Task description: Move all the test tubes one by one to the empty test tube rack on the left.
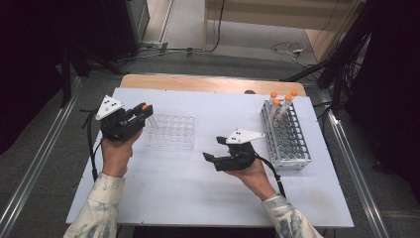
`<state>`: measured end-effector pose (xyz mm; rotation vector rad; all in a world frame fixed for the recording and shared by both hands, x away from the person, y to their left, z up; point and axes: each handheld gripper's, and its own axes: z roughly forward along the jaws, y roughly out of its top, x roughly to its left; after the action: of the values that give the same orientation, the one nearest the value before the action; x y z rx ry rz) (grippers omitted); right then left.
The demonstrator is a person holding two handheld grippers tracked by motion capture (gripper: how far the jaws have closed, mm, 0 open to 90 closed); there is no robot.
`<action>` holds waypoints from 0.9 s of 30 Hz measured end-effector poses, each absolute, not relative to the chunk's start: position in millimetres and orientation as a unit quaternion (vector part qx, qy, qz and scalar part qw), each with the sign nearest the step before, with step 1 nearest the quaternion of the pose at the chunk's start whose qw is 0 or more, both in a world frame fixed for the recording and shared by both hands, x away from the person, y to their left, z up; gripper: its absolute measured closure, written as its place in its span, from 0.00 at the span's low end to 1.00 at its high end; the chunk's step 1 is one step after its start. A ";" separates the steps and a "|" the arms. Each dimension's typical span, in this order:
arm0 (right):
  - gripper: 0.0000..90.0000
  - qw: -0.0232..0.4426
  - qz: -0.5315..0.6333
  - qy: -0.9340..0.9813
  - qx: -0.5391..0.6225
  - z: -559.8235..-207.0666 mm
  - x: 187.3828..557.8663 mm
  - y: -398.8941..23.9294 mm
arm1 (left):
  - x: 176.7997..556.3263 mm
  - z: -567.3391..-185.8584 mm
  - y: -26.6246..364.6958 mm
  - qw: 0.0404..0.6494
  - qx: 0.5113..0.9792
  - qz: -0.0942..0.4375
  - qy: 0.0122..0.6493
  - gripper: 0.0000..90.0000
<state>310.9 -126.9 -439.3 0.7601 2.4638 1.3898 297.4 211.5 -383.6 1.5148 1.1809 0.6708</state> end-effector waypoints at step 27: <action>0.27 0.105 0.469 0.838 0.258 -440.2 310.7 -127.4 | 311.9 -422.6 207.4 0.451 0.656 0.321 0.512 0.78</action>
<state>310.7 -127.4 -440.2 0.7604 2.4711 1.3824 311.9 207.4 -422.6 1.6221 1.2656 0.7934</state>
